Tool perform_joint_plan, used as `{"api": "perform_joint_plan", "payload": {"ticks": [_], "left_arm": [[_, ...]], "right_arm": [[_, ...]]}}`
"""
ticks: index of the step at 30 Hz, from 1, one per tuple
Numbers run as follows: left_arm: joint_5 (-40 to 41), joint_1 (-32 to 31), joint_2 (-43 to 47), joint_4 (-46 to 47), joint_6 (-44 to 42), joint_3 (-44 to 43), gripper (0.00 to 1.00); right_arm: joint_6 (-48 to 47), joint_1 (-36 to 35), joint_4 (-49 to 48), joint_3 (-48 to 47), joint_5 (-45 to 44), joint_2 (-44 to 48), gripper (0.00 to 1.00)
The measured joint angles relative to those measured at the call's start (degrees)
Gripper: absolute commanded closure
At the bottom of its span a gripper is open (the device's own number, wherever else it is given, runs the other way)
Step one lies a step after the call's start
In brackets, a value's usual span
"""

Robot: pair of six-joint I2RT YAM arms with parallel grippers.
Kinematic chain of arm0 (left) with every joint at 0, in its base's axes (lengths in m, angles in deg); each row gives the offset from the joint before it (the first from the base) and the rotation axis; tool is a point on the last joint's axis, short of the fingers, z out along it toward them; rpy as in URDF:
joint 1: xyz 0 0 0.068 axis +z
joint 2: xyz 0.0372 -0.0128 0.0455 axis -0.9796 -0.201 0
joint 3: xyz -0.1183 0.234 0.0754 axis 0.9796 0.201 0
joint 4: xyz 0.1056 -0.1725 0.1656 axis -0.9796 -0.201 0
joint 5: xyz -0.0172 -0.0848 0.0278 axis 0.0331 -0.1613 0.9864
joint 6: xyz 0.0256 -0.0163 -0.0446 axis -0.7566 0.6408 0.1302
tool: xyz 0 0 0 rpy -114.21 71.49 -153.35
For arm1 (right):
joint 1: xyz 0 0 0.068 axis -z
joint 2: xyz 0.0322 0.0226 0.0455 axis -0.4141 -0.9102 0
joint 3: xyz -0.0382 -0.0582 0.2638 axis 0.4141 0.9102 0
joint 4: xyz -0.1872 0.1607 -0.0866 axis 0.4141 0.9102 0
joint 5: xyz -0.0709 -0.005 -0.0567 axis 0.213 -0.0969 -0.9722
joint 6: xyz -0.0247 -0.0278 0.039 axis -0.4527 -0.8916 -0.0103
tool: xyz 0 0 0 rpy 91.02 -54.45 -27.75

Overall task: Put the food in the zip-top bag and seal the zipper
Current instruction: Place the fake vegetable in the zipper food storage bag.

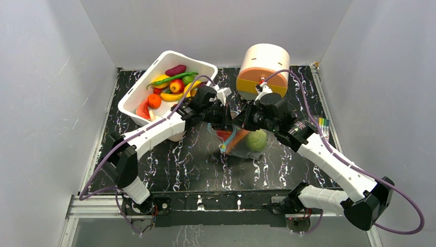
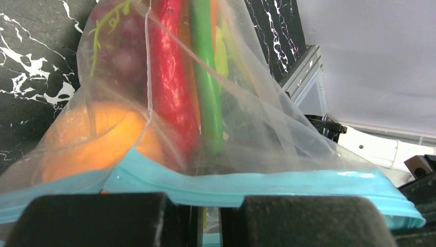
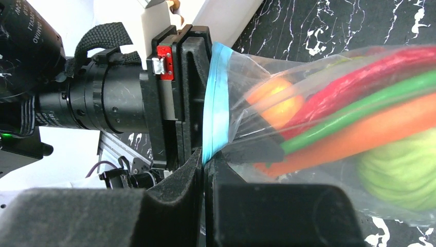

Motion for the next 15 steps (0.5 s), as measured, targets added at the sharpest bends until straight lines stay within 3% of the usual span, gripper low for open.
{"api": "perform_joint_plan", "payload": {"ticks": [5, 11, 15], "left_arm": [[1.07, -0.31, -0.26, 1.09, 0.15, 0.94, 0.99], [1.90, -0.46, -0.15, 1.33, 0.66, 0.96, 0.62], [2.99, -0.46, 1.33, 1.66, 1.11, 1.18, 0.51]], "right_arm": [[0.07, -0.57, -0.09, 0.00, -0.46, 0.00, 1.00], [0.33, -0.72, -0.09, 0.02, -2.23, 0.07, 1.00], [0.92, -1.16, -0.11, 0.68, -3.56, 1.25, 1.00]]}}
